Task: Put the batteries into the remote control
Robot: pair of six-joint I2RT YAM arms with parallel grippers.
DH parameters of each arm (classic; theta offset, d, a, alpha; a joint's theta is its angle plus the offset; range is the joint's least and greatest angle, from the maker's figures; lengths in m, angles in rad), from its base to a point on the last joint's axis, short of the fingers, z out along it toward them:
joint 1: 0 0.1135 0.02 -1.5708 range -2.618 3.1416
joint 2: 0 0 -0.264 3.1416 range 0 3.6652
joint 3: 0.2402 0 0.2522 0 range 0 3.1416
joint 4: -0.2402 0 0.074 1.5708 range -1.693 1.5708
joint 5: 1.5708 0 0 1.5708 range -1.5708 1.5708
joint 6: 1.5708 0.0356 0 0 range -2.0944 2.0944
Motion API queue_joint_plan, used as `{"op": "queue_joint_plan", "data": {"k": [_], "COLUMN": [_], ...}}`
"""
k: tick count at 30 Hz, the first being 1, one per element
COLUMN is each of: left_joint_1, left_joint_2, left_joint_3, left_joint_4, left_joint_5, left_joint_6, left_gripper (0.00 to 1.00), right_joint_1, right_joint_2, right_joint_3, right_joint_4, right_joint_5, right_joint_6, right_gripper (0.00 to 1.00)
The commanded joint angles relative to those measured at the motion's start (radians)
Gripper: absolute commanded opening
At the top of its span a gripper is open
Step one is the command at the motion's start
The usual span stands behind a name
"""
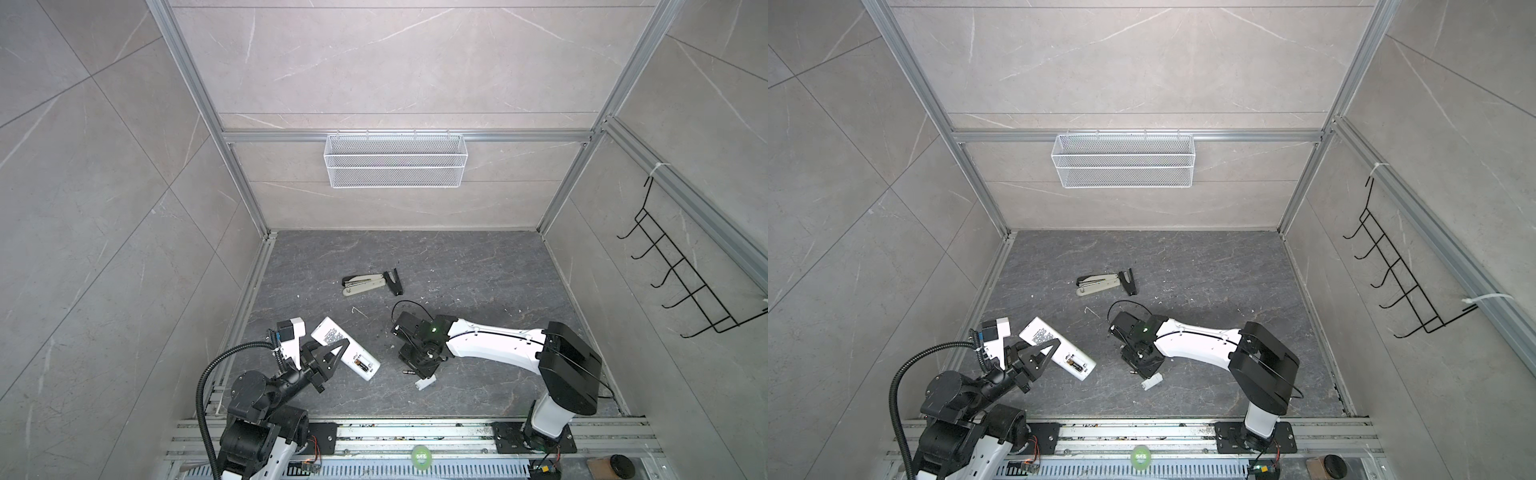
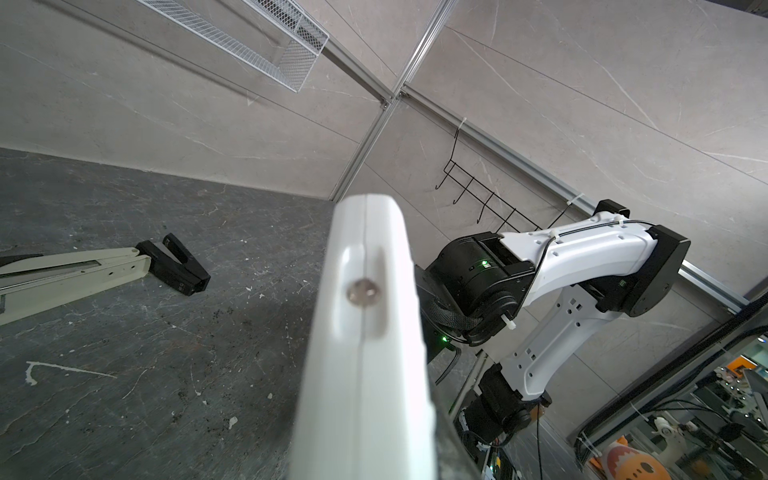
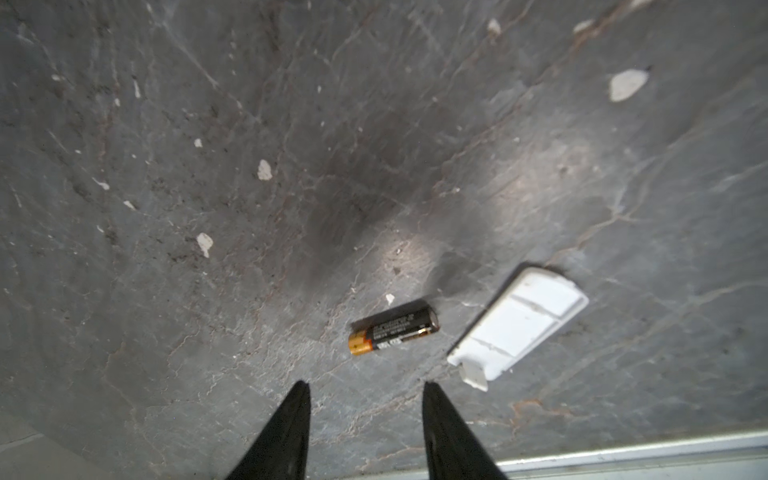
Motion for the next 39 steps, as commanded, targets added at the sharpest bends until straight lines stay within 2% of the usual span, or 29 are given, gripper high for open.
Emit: {"op": "queue_joint_plan", "data": {"k": [1, 12, 39], "left_joint_1": [-0.002, -0.002, 0.0], "left_joint_2": [-0.016, -0.019, -0.022], "left_joint_3": [0.022, 0.024, 0.026], "left_joint_4": [0.047, 0.044, 0.033], "left_joint_5": [-0.001, -0.007, -0.019], "left_joint_6": [0.016, 0.019, 0.026], "left_gripper": [0.0, 0.0, 0.0], "right_joint_1": [-0.003, -0.004, -0.004], "right_joint_2": [0.028, 0.053, 0.089], "right_joint_3": [0.034, 0.015, -0.059], "right_joint_4": [-0.014, 0.001, 0.063], "right_joint_5": [-0.015, -0.03, -0.055], "right_joint_6": [-0.014, -0.015, -0.012], "right_gripper": [0.46, 0.41, 0.4]}}
